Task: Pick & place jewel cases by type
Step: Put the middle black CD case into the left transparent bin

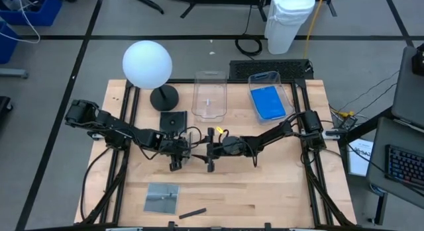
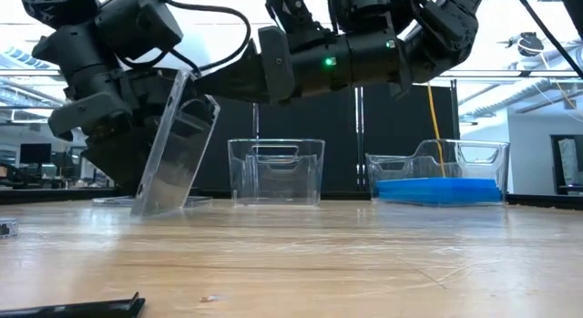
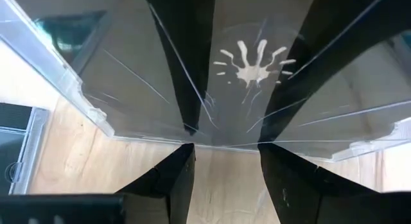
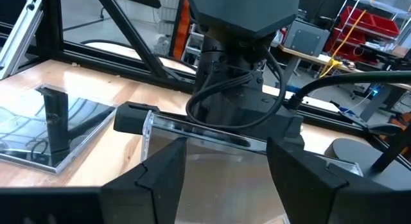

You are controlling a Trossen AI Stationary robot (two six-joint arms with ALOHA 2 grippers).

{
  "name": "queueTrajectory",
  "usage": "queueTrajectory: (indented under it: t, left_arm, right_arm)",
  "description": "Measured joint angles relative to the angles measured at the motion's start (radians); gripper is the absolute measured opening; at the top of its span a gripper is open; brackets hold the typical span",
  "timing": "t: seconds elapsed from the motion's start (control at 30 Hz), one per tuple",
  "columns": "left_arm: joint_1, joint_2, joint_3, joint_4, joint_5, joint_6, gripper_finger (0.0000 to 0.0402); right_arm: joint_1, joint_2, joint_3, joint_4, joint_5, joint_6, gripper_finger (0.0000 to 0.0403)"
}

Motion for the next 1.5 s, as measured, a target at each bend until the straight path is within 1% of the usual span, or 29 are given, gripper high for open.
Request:
queueTrajectory:
  t: [0.23,0.33,0.67,0.73,0.8,1.13,1.27,1.37,1.5]
  left_arm:
    - [0.000,-0.002,0.000,0.002,-0.007,0.000,0.0184]
    - [-0.001,-0.003,0.002,0.029,-0.019,0.009,0.0184]
    - [-0.001,-0.004,0.002,0.060,-0.023,0.038,0.0184]
    - [-0.002,-0.004,0.002,0.061,-0.021,0.038,0.0184]
    - [-0.002,-0.004,0.002,0.062,-0.021,0.038,0.0184]
    - [-0.001,-0.006,0.005,0.077,-0.017,0.037,0.0184]
    - [-0.001,-0.006,0.005,0.076,-0.017,0.036,0.0184]
    - [-0.001,-0.006,0.005,0.074,-0.017,0.034,0.0184]
    - [0.000,-0.006,0.005,0.074,-0.017,0.034,0.0184]
  right_arm:
    - [0.000,0.003,-0.003,0.041,-0.001,0.003,0.0208]
    - [-0.001,0.003,-0.002,0.058,-0.030,0.006,0.0208]
    - [0.001,0.002,0.010,0.047,-0.051,0.012,0.0208]
    - [0.000,0.002,0.011,0.037,-0.086,0.001,0.0208]
    - [0.002,0.001,0.012,0.010,-0.085,-0.055,0.0208]
    - [0.044,-0.006,0.021,-0.064,0.080,-0.447,0.0208]
    - [0.058,-0.006,0.073,-0.181,0.170,-0.539,0.0208]
    - [0.063,-0.007,0.108,-0.261,0.203,-0.581,0.0208]
    - [0.074,-0.006,0.126,-0.275,0.272,-0.666,0.0208]
